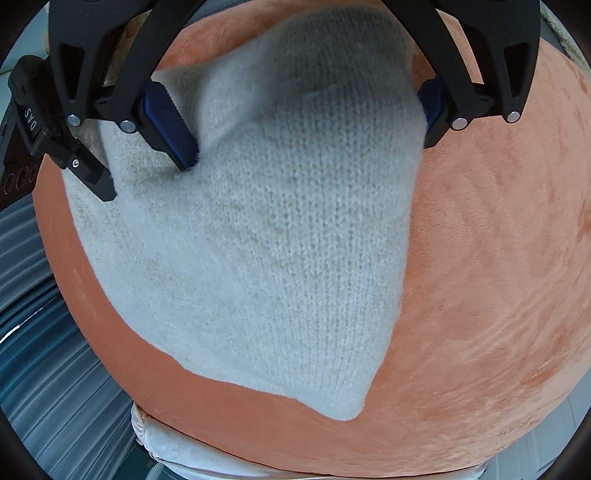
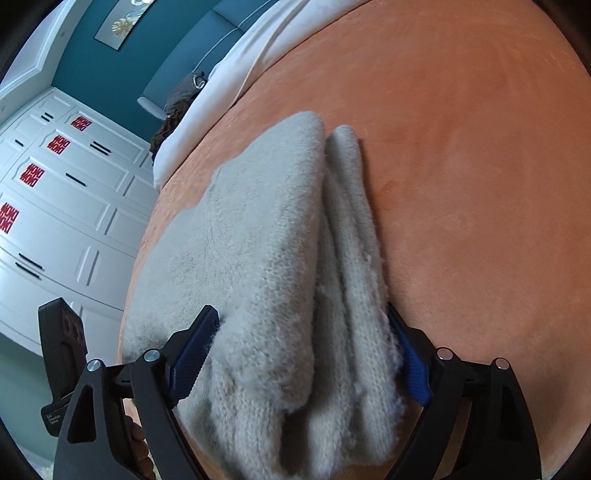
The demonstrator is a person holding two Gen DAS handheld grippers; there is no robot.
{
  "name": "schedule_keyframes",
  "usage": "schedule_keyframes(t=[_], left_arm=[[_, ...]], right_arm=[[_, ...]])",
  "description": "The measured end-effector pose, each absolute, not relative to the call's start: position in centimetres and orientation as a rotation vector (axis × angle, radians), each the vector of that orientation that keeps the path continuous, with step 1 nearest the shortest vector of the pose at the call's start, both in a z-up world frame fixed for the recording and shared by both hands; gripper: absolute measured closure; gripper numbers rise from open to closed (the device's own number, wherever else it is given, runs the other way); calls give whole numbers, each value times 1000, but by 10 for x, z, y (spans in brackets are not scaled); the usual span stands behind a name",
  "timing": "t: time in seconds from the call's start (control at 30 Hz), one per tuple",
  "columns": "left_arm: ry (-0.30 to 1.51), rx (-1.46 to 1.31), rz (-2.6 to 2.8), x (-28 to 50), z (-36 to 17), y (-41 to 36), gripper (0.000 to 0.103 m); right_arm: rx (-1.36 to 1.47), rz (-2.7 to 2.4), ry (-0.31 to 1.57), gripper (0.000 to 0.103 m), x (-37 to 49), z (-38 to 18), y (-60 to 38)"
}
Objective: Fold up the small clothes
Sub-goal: 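Grasp the folded sweater end with the left tool while the right tool grasps it too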
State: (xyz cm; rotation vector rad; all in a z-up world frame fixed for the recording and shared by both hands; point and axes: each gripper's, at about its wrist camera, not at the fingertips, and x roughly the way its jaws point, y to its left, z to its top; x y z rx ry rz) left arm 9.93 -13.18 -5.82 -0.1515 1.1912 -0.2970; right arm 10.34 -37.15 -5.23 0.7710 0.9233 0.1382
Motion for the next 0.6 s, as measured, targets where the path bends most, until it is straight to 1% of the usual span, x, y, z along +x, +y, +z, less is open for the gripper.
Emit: schedule_keyframes(t=[0.27, 0.3, 0.33, 0.37, 0.4, 0.43, 0.47, 0.53, 0.6], left_arm=[[1183, -227, -356, 107, -72, -129, 5], [1187, -230, -365, 107, -71, -129, 5], [1188, -233, -374, 106, -69, -128, 6], [1185, -232, -384, 104, -65, -127, 14], [1182, -214, -397, 102, -60, -128, 19], [1177, -196, -409, 98, -55, -123, 31], [1171, -175, -420, 94, -47, -124, 40], [1162, -142, -447, 84, -32, -125, 47], [1174, -129, -484, 75, -22, -128, 49]], right_arm=[[769, 181, 896, 16, 109, -57, -365], [773, 185, 891, 19, 110, -56, -364], [780, 189, 888, 34, 111, -56, -365], [800, 193, 895, 40, 111, -57, -367], [828, 195, 897, 54, 109, -58, -369], [858, 201, 893, 61, 107, -57, -372], [880, 202, 886, 63, 103, -52, -374], [880, 198, 872, 66, 92, -38, -375], [854, 186, 860, 66, 78, -24, -371]])
